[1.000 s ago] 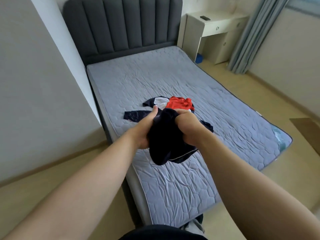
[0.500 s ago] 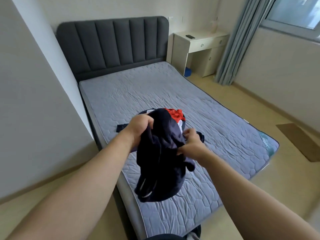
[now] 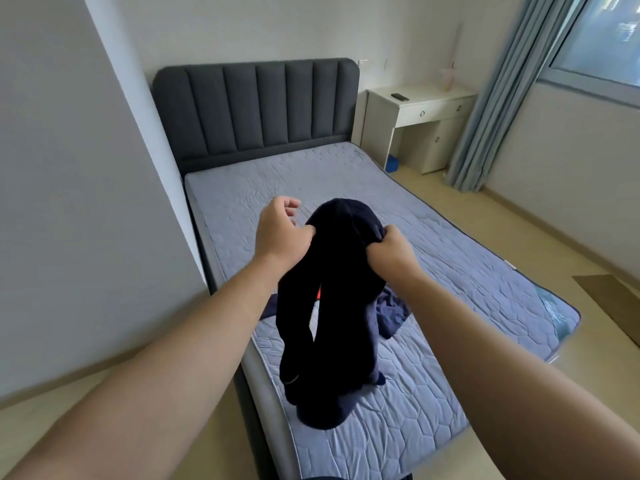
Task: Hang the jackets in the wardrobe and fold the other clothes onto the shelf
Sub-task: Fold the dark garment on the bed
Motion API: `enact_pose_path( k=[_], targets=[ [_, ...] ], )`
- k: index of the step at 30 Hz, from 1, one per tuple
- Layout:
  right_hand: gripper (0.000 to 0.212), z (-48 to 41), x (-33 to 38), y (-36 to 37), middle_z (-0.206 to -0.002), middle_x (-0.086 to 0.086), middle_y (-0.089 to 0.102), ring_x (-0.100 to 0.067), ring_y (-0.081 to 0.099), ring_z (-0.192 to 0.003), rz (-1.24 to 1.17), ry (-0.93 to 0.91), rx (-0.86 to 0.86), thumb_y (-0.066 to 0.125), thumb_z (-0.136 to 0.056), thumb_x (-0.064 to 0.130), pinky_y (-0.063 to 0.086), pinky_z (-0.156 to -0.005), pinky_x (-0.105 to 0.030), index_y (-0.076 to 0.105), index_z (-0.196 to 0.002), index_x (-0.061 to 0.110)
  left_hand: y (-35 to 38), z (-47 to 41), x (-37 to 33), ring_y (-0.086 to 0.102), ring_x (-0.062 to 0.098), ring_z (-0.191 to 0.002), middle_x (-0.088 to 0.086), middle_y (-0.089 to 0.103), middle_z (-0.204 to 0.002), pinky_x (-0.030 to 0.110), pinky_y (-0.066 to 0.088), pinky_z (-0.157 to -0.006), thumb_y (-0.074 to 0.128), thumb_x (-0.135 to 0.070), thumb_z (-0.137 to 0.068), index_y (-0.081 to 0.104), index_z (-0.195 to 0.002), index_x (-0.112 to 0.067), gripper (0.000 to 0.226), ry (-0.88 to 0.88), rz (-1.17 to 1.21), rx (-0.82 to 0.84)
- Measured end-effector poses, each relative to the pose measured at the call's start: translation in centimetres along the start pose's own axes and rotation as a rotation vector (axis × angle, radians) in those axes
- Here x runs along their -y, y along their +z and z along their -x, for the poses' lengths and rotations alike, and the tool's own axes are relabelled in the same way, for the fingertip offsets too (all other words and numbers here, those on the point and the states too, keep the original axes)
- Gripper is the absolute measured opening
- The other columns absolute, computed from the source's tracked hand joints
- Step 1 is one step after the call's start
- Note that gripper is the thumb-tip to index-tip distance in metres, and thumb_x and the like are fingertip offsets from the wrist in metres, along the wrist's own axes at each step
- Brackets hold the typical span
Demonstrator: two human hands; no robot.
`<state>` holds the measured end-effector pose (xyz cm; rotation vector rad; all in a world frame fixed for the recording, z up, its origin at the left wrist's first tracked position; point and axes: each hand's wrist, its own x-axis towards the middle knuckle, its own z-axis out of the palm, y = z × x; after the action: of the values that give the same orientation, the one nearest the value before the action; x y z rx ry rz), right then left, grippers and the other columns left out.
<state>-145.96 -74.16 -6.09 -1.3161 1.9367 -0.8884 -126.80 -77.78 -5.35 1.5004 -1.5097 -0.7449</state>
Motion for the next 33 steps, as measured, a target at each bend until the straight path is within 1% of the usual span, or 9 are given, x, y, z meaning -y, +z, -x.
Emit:
enact_pose_path(
  k=[2, 5, 8, 14, 18, 22, 26, 30, 33],
  targets=[
    [0.016, -0.1, 0.8, 0.0, -0.089, -0.008, 0.054, -0.024, 0.054, -0.077, -0.061, 0.034, -0.026, 0.050, -0.085, 0.011, 0.035, -0.057, -0.031, 0.048, -0.101, 0.010, -0.7, 1.1, 0.7, 0.055, 0.004, -0.077, -0.005, 0.054, -0.092, 0.006, 0.039, -0.064, 0.076, -0.015, -0.078, 0.058, -0.093, -0.024, 0.025, 0.171, -0.078, -0.091],
    [0.025, -0.2, 2.1, 0.3, -0.091, -0.009, 0.055, -0.022, 0.055, -0.074, -0.219, 0.108, -0.040, 0.049, -0.084, 0.013, 0.037, -0.053, -0.029, 0.050, -0.108, 0.007, -0.9, 2.9, 1.2, 0.055, 0.001, -0.062, -0.007, 0.063, -0.070, 0.017, 0.043, -0.065, 0.074, -0.012, -0.074, 0.063, -0.075, -0.027, 0.018, 0.220, -0.022, 0.113],
    [0.044, -0.1, 3.2, 0.5, -0.104, -0.013, 0.064, -0.028, 0.065, -0.088, -0.387, 0.206, -0.043, 0.055, -0.082, 0.024, 0.054, -0.065, -0.035, 0.054, -0.122, 0.006, -0.3, 4.4, 2.0, 0.068, 0.011, -0.079, -0.002, 0.074, -0.087, 0.037, 0.056, -0.081, 0.084, -0.029, -0.077, 0.070, -0.093, -0.019, 0.024, 0.110, 0.059, 0.421],
    [0.040, 0.2, 4.0, 0.3, -0.105, -0.014, 0.068, -0.035, 0.069, -0.093, -0.487, 0.321, 0.018, 0.058, -0.086, 0.040, 0.059, -0.085, -0.052, 0.058, -0.115, 0.013, 0.9, 5.6, 3.1, 0.065, -0.007, -0.098, -0.020, 0.067, -0.108, 0.024, 0.054, -0.092, 0.076, -0.074, -0.064, 0.055, -0.117, -0.038, 0.068, 0.103, 0.134, 0.517],
    [0.025, 1.1, 3.4, 0.0, -0.102, -0.013, 0.069, -0.030, 0.069, -0.088, -0.470, 0.288, 0.073, 0.057, -0.090, 0.032, 0.057, -0.056, -0.036, 0.062, -0.107, 0.013, 1.3, 5.2, 1.6, 0.067, -0.002, -0.079, -0.018, 0.071, -0.085, 0.021, 0.053, -0.070, 0.071, -0.061, -0.077, 0.065, -0.092, -0.042, 0.025, 0.144, 0.241, 0.344],
    [0.032, 2.2, 1.7, -0.3, -0.086, -0.010, 0.063, -0.025, 0.060, -0.075, -0.747, 0.285, 0.238, 0.059, -0.090, 0.032, 0.052, -0.074, -0.037, 0.063, -0.107, 0.006, 1.9, 4.2, -0.3, 0.072, 0.017, -0.071, -0.003, 0.074, -0.078, 0.032, 0.057, -0.060, 0.067, -0.035, -0.087, 0.070, -0.091, -0.023, 0.013, 0.055, 0.406, 0.407],
    [0.046, 3.2, -0.6, -0.7, -0.083, -0.010, 0.062, -0.021, 0.055, -0.065, -0.995, 0.265, 0.346, 0.048, -0.081, 0.018, 0.045, -0.066, -0.031, 0.061, -0.122, 0.003, 2.3, 3.7, -2.1, 0.070, 0.023, -0.059, 0.007, 0.071, -0.068, 0.029, 0.057, -0.054, 0.063, -0.015, -0.098, 0.066, -0.090, -0.007, 0.012, -0.092, 0.634, 0.376],
    [0.061, 4.7, -2.6, 0.9, -0.093, -0.005, 0.071, -0.015, 0.068, -0.079, -0.680, 0.106, 0.370, 0.062, -0.060, 0.003, 0.055, -0.072, -0.030, 0.065, -0.120, 0.014, 2.7, 3.4, -3.0, 0.073, 0.031, -0.067, 0.014, 0.073, -0.075, 0.035, 0.062, -0.062, 0.065, -0.013, -0.098, 0.066, -0.093, 0.001, 0.015, -0.092, 0.668, 0.341],
    [0.045, 5.2, -3.9, 2.9, -0.104, -0.003, 0.074, -0.016, 0.071, -0.095, -0.327, 0.052, 0.257, 0.081, -0.076, 0.018, 0.056, -0.082, -0.033, 0.062, -0.116, 0.018, 3.2, 3.3, -3.9, 0.075, 0.036, -0.074, 0.020, 0.075, -0.085, 0.042, 0.063, -0.070, 0.069, -0.017, -0.095, 0.067, -0.097, 0.002, 0.019, -0.066, 0.684, 0.313]
  ],
)
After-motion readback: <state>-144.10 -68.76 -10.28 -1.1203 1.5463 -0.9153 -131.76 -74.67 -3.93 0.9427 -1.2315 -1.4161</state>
